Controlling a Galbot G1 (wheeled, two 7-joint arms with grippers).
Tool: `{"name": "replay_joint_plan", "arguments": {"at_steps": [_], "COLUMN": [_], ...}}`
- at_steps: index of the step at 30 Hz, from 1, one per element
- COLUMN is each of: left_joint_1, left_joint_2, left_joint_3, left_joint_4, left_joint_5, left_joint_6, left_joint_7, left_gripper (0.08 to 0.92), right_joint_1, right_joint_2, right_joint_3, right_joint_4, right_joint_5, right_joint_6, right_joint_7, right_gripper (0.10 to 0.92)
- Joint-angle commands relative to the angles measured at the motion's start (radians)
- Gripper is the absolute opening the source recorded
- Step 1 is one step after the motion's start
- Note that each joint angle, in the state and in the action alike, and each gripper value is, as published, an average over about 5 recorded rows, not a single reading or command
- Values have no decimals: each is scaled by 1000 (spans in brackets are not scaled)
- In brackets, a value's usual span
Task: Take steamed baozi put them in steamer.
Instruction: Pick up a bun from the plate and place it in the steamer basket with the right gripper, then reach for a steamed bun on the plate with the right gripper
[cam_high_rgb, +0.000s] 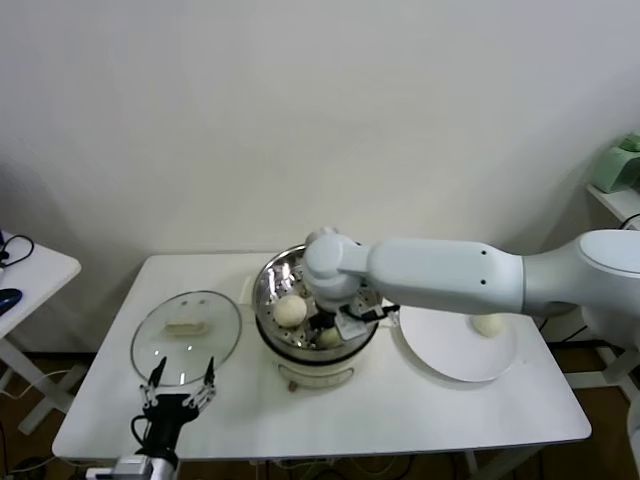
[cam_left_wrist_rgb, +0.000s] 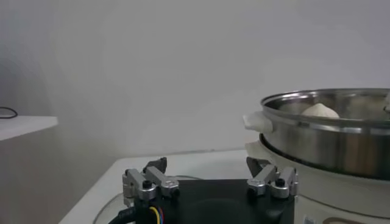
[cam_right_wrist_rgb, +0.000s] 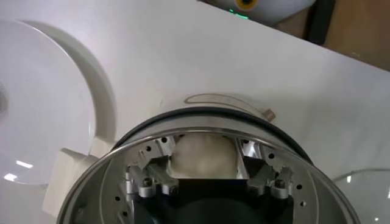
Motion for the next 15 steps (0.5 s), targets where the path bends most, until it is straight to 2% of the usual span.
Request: {"name": "replay_joint_plan", "arguments": {"at_steps": [1, 9, 15], "left_joint_1": [1, -6, -16], "left_joint_2": [0, 1, 11], "left_joint_3": [-2, 1, -2], "left_joint_4": [4, 3, 3], "left_joint_5": [-1, 0, -4], "left_joint_6": [-2, 1, 0], "left_joint_7": [0, -2, -5], "left_gripper": [823, 823, 823], "right_joint_1": [10, 87, 201], "right_joint_2": [-7, -37, -97], "right_joint_3": [12, 50, 92], "right_joint_4": [-4, -17, -94], "right_joint_5": [22, 82, 158], "right_joint_6": [3, 18, 11], "right_joint_7": [1, -9, -14], "right_gripper": [820, 823, 823]}}
